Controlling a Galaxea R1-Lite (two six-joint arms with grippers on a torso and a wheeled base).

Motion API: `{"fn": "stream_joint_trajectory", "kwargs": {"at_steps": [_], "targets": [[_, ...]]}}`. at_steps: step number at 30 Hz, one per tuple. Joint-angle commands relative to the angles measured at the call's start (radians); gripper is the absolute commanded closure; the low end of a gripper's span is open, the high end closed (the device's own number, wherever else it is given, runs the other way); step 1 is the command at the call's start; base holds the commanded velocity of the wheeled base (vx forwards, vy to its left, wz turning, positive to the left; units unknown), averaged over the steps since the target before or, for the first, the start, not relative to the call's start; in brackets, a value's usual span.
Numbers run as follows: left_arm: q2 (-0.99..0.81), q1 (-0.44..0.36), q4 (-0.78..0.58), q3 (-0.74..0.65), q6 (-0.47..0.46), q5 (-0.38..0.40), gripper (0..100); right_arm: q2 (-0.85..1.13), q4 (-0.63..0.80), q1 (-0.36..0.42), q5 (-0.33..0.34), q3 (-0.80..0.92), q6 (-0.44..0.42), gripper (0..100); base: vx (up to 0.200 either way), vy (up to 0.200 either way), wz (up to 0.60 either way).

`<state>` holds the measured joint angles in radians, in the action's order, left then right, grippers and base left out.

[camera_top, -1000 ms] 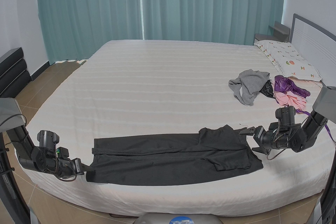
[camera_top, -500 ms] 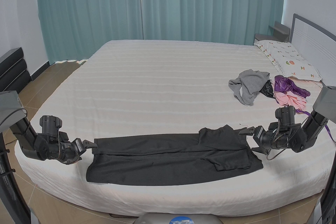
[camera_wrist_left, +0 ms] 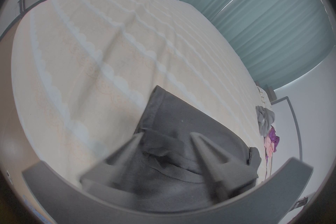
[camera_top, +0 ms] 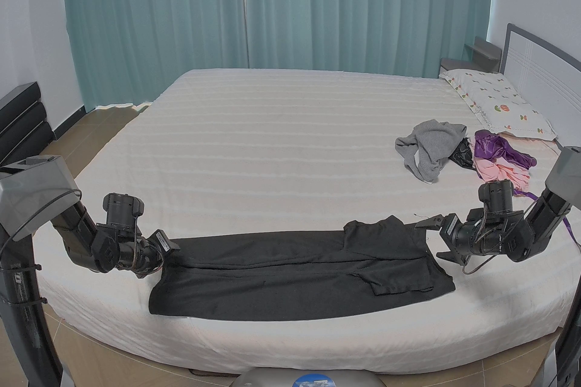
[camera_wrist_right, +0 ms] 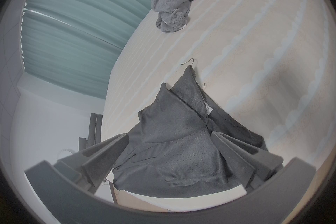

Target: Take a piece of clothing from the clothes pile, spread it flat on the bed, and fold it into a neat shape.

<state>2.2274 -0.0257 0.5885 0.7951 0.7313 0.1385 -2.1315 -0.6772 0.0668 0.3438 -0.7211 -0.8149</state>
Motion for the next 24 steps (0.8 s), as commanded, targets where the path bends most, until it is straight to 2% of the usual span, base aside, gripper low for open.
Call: {"fn": "stream_joint_trajectory", "kwargs": {"at_steps": [1,6,9,10,16,24], "targets": [[0.012,0.000,0.005,0.007,0.002,-0.043,100,0.031,0.005,0.002,-0.005,0.000,-0.024,0,0.000,0.000,0.00],[0.003,-0.003,0.013,0.019,0.043,-0.100,100,0.016,0.005,0.042,-0.089,-0.009,-0.026,0,0.000,0.000,0.00],[-0.011,-0.006,0.014,0.023,0.060,-0.102,100,0.001,0.005,0.059,-0.118,-0.015,-0.026,0,0.000,0.000,0.00],[-0.037,-0.010,0.014,0.023,0.077,-0.102,100,-0.015,0.007,0.080,-0.155,-0.018,-0.026,0,0.000,0.000,0.00],[-0.068,-0.016,0.014,0.023,0.108,-0.102,100,-0.074,0.036,0.099,-0.252,-0.061,-0.024,0,0.000,0.000,0.00],[-0.066,-0.017,0.016,0.024,0.108,-0.100,100,-0.108,0.085,0.099,-0.267,-0.104,-0.024,0,0.000,0.000,0.00]]}}
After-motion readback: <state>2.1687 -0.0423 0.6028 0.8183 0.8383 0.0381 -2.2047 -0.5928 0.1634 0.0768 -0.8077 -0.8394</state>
